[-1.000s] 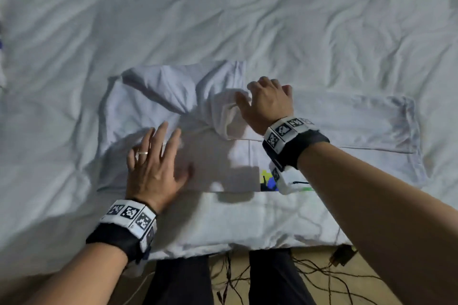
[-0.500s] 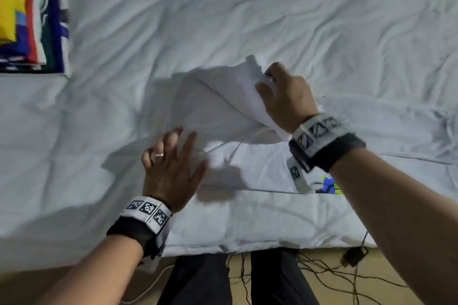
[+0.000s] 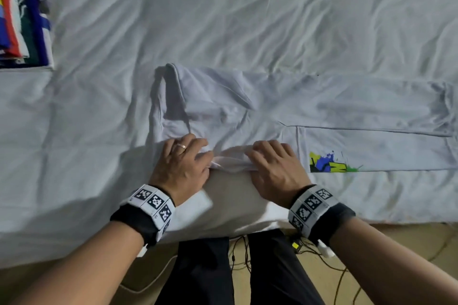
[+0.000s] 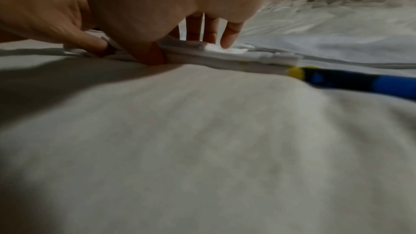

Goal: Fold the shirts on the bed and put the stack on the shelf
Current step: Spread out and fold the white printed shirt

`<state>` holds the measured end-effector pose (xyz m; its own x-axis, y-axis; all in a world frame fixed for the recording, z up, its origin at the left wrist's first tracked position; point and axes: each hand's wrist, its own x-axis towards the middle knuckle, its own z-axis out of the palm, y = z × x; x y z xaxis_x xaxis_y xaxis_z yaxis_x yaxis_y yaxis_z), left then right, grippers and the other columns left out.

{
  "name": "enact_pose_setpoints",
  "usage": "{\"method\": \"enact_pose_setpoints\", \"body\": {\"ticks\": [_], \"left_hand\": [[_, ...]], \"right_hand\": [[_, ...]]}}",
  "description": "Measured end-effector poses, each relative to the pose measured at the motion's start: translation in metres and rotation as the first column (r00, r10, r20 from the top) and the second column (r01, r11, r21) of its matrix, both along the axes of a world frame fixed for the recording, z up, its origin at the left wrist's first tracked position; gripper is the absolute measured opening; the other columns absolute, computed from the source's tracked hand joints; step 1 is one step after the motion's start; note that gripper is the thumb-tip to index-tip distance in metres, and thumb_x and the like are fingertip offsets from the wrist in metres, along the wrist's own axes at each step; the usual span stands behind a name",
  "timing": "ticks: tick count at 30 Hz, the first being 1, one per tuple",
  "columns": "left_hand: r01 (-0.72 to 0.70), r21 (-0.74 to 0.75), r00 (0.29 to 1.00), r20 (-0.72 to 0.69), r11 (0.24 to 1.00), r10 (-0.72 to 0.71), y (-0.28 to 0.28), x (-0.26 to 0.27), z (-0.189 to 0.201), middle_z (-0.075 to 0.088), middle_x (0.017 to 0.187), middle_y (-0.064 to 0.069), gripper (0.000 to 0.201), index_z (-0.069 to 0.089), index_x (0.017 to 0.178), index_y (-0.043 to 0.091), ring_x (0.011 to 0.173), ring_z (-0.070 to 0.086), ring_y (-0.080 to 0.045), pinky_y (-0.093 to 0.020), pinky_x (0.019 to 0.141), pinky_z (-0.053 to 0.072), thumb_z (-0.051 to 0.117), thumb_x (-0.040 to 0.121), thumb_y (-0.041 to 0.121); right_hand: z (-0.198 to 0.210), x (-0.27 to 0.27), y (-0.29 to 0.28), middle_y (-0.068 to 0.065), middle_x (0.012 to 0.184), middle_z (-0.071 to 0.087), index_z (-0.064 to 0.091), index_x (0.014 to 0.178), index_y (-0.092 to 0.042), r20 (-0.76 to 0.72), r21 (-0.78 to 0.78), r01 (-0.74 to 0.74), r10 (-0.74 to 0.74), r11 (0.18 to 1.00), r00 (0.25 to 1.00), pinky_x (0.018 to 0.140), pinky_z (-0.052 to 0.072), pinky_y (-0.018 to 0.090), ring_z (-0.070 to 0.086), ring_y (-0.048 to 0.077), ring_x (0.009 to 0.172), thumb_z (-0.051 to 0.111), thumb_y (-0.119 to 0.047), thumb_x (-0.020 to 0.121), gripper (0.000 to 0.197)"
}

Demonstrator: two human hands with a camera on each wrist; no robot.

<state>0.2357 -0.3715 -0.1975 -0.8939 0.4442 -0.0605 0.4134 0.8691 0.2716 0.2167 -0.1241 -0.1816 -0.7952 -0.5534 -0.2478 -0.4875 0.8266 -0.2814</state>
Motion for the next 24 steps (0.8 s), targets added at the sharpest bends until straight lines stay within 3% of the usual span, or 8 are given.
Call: {"method": "enact_pose_setpoints", "body": {"ticks": [2, 6, 10, 12, 15, 18, 21, 24], "left_hand": [[-0.010, 0.033, 1.000, -0.028, 0.999, 0.011, 0.000, -0.003, 0.002, 0.065, 0.097, -0.003, 0.019, 0.070, 0.091, 0.018, 0.093, 0.063, -0.031, -0.043, 0.078, 0.038, 0.058, 0.079, 0.026], [0.026, 0.082, 1.000, -0.011, 0.996, -0.026, -0.006, 0.001, 0.008, 0.061, 0.091, -0.003, 0.011, 0.061, 0.085, 0.017, 0.084, 0.058, -0.031, -0.042, 0.075, 0.041, 0.064, 0.075, 0.017], [0.203, 0.099, 0.973, 0.087, 0.974, -0.212, -0.016, 0.009, 0.013, 0.057, 0.082, -0.002, 0.009, 0.057, 0.078, 0.017, 0.078, 0.057, -0.028, -0.041, 0.075, 0.044, 0.059, 0.076, 0.025], [0.219, 0.143, 0.966, 0.107, 0.965, -0.235, -0.021, 0.004, 0.016, 0.056, 0.076, -0.002, 0.013, 0.061, 0.077, 0.016, 0.073, 0.056, -0.028, -0.041, 0.071, 0.046, 0.061, 0.078, 0.029], [0.062, 0.151, 0.998, 0.008, 0.987, -0.064, -0.032, -0.023, 0.015, 0.062, 0.085, -0.007, 0.016, 0.067, 0.086, 0.012, 0.077, 0.059, -0.032, -0.043, 0.070, 0.047, 0.063, 0.083, 0.027], [-0.175, 0.106, 0.982, -0.060, 0.979, 0.182, -0.046, -0.059, 0.012, 0.064, 0.101, -0.013, 0.023, 0.066, 0.103, 0.009, 0.087, 0.059, -0.036, -0.045, 0.073, 0.046, 0.058, 0.086, 0.023], [-0.282, 0.058, 0.957, -0.054, 0.958, 0.285, -0.057, -0.093, 0.005, 0.061, 0.114, -0.012, 0.029, 0.063, 0.113, 0.012, 0.100, 0.056, -0.038, -0.047, 0.078, 0.045, 0.059, 0.085, 0.018], [-0.205, 0.019, 0.978, -0.028, 0.979, 0.206, -0.064, -0.114, -0.002, 0.058, 0.132, -0.005, 0.038, 0.057, 0.118, 0.018, 0.118, 0.051, -0.035, -0.049, 0.089, 0.044, 0.060, 0.080, 0.014]], "right_hand": [[-0.002, -0.005, 0.013, 0.009, 0.101, 0.061, 0.064, 0.097, -0.010, -0.008, 0.009, -0.010, 0.010, 1.000, 1.000, 0.074, 0.044, 0.043, 0.056, 0.034, 0.086, 0.055, -0.026, 0.073, 0.030], [0.002, -0.015, 0.018, 0.008, 0.089, 0.056, 0.058, 0.085, -0.011, -0.005, -0.026, -0.037, 0.037, 0.999, 0.999, 0.068, 0.042, 0.042, 0.051, 0.031, 0.077, 0.055, -0.022, 0.070, 0.018], [0.006, -0.011, 0.018, 0.002, 0.083, 0.052, 0.058, 0.076, -0.016, 0.061, 0.028, -0.119, 0.117, 0.993, 0.991, 0.077, 0.036, 0.041, 0.048, 0.027, 0.079, 0.055, -0.035, 0.069, 0.020], [0.009, -0.011, 0.010, 0.002, 0.075, 0.051, 0.056, 0.069, -0.015, 0.038, -0.025, -0.101, 0.101, 0.995, 0.994, 0.076, 0.035, 0.040, 0.049, 0.027, 0.074, 0.056, -0.036, 0.073, 0.021], [0.012, -0.012, -0.020, 0.004, 0.072, 0.052, 0.055, 0.071, -0.014, -0.035, -0.169, -0.046, 0.040, 0.985, 0.999, 0.067, 0.039, 0.040, 0.051, 0.029, 0.067, 0.059, -0.029, 0.082, 0.019], [0.012, -0.010, -0.062, 0.006, 0.076, 0.057, 0.059, 0.078, -0.012, 0.014, -0.206, -0.030, 0.034, 0.978, 0.999, 0.062, 0.042, 0.038, 0.054, 0.031, 0.067, 0.057, -0.034, 0.086, 0.024], [0.009, -0.014, -0.098, 0.007, 0.089, 0.065, 0.064, 0.097, -0.013, 0.164, -0.040, 0.011, -0.004, 0.999, 0.986, 0.072, 0.043, 0.039, 0.062, 0.033, 0.080, 0.053, -0.051, 0.088, 0.041], [0.001, -0.018, -0.117, 0.007, 0.099, 0.069, 0.064, 0.105, -0.014, 0.192, 0.097, 0.042, -0.060, 0.994, 0.979, 0.077, 0.042, 0.039, 0.064, 0.032, 0.088, 0.053, -0.057, 0.087, 0.048]]}}
